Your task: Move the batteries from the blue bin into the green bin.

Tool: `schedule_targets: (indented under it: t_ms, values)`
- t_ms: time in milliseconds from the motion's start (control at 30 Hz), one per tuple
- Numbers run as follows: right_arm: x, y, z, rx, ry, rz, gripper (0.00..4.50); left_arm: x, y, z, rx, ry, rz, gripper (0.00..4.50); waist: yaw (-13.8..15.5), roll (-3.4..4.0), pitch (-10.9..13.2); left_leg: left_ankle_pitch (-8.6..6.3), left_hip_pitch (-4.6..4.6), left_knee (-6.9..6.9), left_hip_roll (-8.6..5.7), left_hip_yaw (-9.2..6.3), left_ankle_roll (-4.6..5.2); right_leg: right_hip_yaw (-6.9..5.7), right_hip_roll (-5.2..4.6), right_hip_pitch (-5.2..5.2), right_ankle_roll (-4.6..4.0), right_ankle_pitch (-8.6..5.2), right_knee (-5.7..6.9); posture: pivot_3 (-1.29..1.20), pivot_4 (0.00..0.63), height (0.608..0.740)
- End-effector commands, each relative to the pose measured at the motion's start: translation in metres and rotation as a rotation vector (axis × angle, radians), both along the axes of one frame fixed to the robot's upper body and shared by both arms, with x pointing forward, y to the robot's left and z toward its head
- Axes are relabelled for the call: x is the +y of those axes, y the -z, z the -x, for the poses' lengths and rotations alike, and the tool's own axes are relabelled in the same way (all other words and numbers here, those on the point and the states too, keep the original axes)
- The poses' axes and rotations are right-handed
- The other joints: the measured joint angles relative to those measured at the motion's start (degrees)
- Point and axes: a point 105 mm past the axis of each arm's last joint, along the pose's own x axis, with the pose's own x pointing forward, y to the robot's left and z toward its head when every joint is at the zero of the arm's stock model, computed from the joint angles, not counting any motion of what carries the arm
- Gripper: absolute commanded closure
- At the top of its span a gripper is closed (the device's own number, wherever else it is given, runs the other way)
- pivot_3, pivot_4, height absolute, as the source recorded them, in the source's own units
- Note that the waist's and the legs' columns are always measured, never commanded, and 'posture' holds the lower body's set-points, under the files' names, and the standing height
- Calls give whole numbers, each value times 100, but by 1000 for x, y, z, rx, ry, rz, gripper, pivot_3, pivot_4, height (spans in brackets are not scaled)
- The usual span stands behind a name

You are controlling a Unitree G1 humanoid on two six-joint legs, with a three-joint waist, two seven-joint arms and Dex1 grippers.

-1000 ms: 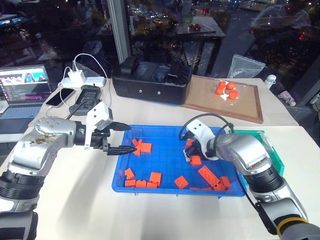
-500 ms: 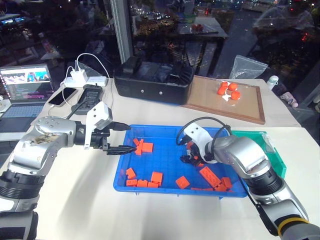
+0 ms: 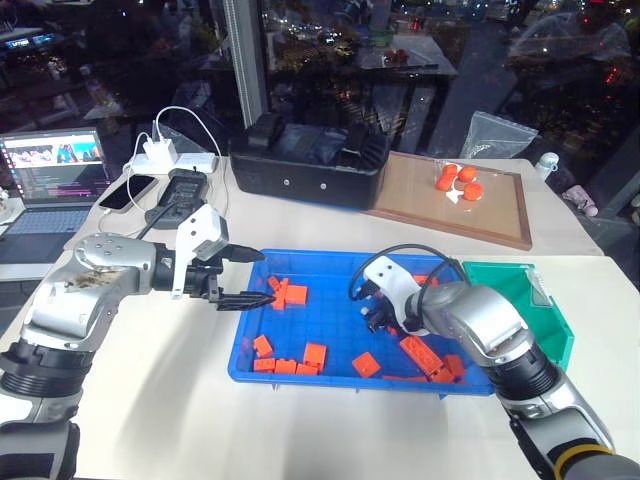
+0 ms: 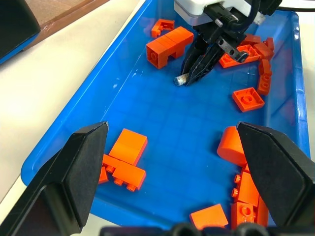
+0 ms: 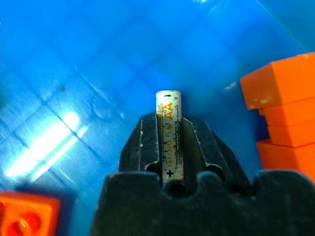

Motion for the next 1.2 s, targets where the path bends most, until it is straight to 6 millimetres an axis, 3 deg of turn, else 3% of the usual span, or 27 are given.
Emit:
schedule_targets:
  t_ms: [33,100,200,400,500,567,667,833,900,1033,1200]
  values:
    - [7,-42,-1,-71,-54,-97,4261,-15,-26,5,-69,81,62,0,-6,-4,3,0,-1,0,0,0,0,0,1,-1,0,0,0,0,150,740]
    - [0,-70,-2,-78,-29,-190,4261,-22,-30,6,-72,113,75,0,-13,-4,4,0,-4,0,2,-2,0,1,4,-3,0,0,0,0,150,740]
    - [-32,-106,-7,-142,49,-218,4261,-29,-32,4,-71,150,95,0,-1,-1,5,0,-3,-1,1,-3,0,1,4,-3,0,0,1,0,150,740]
    - [-108,-140,-9,-245,260,-122,4261,-45,-30,3,-57,221,127,0,55,-2,5,-1,-6,-9,-2,3,1,-7,-2,8,2,-1,-37,0,150,740]
    - [-150,-134,0,-226,380,-39,4261,-54,-27,1,-54,249,131,0,44,-2,5,-2,-11,-13,-3,4,3,1,-5,8,5,1,-56,0,150,740]
    - [-168,-122,8,-191,426,10,4261,-56,-26,0,-54,259,135,0,35,-1,5,-4,-11,-13,-3,5,6,2,-5,10,5,2,-60,0,150,740]
    - [-182,-98,18,-133,458,58,4261,-58,-25,0,-55,265,131,0,-5,-1,5,-4,-9,-13,-2,1,7,3,-2,12,6,1,-57,0,150,740]
    - [-188,-69,25,-71,488,63,4261,-58,-22,1,-56,268,130,0,-53,16,1,-4,-5,-10,-2,-1,8,17,5,10,11,3,-48,0,150,740]
    - [-191,-63,23,-69,517,25,3254,-58,-20,2,-58,264,130,0,-37,18,0,-4,-5,-5,-2,-5,8,15,6,11,12,4,-47,0,150,740]
    - [-196,-59,21,-75,531,10,2066,-57,-25,-5,-89,209,174,0,-12,18,0,-4,-7,2,-5,-2,7,17,3,13,20,8,-49,0,150,740]
    - [-204,-81,16,-166,498,-5,285,-49,-19,-12,-121,141,133,0,9,22,0,-4,-10,3,-6,0,7,16,1,15,23,9,-56,0,150,740]
